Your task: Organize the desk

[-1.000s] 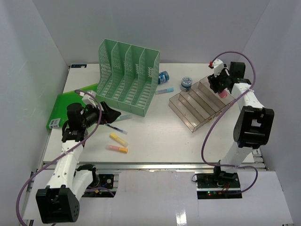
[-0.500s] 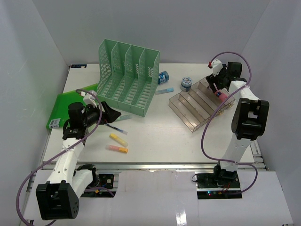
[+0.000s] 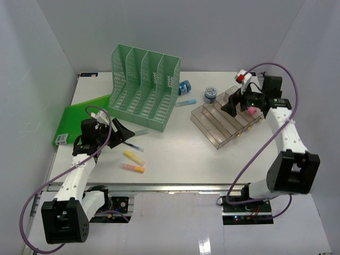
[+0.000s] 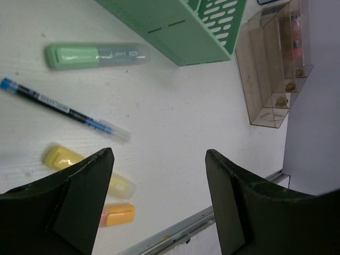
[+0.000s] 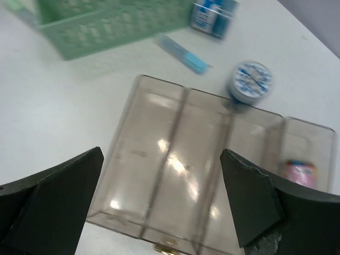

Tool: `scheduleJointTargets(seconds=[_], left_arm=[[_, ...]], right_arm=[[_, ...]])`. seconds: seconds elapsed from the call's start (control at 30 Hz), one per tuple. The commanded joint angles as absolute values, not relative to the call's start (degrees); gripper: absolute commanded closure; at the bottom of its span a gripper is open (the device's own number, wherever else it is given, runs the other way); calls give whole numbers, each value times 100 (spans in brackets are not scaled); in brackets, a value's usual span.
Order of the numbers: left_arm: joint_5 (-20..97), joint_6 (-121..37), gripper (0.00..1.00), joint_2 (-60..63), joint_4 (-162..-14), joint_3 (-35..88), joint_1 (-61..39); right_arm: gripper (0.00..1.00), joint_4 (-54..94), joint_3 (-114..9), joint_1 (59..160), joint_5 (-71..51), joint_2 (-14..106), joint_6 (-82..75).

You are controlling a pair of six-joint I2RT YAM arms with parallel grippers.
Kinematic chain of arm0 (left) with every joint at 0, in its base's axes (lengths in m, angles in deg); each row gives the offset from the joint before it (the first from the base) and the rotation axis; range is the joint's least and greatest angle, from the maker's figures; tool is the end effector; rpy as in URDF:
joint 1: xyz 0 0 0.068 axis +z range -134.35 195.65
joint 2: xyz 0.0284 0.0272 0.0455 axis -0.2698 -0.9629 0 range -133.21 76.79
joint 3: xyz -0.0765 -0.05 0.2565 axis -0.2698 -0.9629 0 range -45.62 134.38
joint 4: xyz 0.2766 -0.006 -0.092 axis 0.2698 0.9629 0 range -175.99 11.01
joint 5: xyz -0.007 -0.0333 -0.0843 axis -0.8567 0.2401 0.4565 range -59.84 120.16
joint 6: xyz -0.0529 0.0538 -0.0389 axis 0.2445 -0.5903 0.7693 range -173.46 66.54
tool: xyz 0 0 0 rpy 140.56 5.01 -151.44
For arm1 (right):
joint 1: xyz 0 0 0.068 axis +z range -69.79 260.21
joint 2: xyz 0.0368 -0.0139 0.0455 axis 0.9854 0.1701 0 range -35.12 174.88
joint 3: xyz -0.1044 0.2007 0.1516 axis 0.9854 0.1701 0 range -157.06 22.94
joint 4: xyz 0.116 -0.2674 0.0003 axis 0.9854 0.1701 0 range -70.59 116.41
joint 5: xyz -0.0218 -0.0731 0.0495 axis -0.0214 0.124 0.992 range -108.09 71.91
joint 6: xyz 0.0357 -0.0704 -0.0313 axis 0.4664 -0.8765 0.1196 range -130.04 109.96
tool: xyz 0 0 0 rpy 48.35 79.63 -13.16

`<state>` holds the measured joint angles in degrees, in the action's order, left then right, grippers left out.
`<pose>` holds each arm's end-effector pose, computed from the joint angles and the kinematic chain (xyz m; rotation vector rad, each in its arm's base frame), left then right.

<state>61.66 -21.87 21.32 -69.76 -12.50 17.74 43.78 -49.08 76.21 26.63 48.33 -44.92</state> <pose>0.2584 -0.0296 0.1949 -0.3601 2.2475 -0.8917 0.3788 0.0263 0.3050 -0.9301 1.7998 0.4315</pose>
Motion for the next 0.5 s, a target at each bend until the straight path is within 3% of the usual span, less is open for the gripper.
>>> scheduleJointTargets(seconds=[0.0, 0.13, 0.27, 0.47], left_arm=[[5703, -1323, 26, 2619, -5971, -1344, 1768], [5100, -1154, 30, 2573, -5066, -1038, 1744], [4585, -878, 41, 2160, -4514, -769, 1655], [3866, -404, 45, 1476, -3994, -390, 976]], right_arm=[[2, 4106, -3415, 7871, 3745, 3829, -3745], [3, 3918, -3170, 7851, 3596, 3625, -3670], [3, 3918, -3057, 7845, 3769, 3556, -3674], [3, 3916, -2973, 7820, 3719, 3377, -3811]])
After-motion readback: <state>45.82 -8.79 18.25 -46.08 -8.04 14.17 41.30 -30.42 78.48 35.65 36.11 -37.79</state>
